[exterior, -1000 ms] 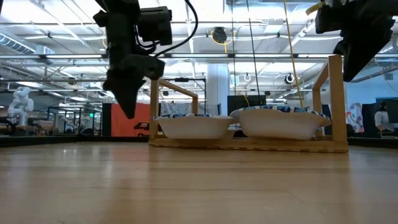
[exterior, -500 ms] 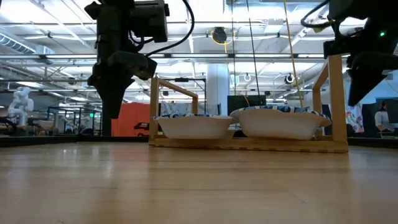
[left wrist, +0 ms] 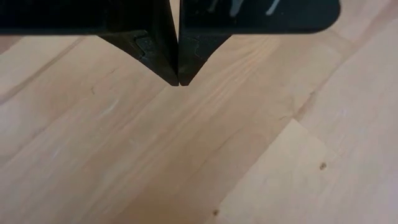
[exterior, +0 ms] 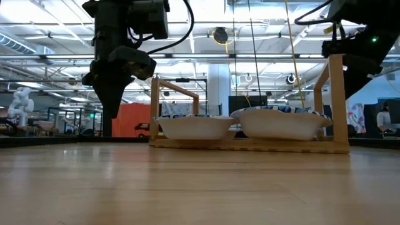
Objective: Place and stack bowls onto a shelf
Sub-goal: Adjust the shelf in the center
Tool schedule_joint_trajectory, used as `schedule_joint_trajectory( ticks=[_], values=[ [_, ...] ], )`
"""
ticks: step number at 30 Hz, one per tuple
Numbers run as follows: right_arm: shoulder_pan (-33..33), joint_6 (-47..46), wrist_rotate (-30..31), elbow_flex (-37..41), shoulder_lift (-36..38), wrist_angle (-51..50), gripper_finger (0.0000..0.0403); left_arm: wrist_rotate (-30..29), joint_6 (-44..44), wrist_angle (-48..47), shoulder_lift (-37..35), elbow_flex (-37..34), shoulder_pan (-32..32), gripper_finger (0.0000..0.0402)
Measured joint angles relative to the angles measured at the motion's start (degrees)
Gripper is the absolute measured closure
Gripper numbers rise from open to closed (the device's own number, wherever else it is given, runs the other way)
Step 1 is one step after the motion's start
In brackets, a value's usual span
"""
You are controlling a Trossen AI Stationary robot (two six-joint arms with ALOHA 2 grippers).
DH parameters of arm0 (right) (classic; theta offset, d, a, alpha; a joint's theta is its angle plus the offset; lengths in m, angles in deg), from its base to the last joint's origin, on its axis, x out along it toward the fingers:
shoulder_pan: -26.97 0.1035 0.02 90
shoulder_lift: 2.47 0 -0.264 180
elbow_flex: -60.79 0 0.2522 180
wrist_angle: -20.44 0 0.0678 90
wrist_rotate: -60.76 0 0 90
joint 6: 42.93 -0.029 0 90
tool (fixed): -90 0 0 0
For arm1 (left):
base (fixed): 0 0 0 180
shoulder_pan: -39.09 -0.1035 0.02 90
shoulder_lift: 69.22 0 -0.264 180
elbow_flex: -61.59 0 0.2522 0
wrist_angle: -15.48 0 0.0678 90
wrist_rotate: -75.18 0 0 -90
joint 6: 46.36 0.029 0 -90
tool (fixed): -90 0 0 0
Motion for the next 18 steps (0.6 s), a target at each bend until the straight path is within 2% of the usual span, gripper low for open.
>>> schedule_joint_trajectory(
  ticks=[7, 18],
  values=[
    [-5.53, -0.50, 2.40, -0.04, 2.20, 6.81, 0.0403, 0.04, -0.35, 0.04, 0.00, 0.00, 0.09, 0.0398],
    [-18.53, 8.21, 3.13, -0.09, 2.36, 13.39, 0.0403, 0.03, -0.32, 0.05, 0.00, 0.00, 0.09, 0.0398]
  ],
)
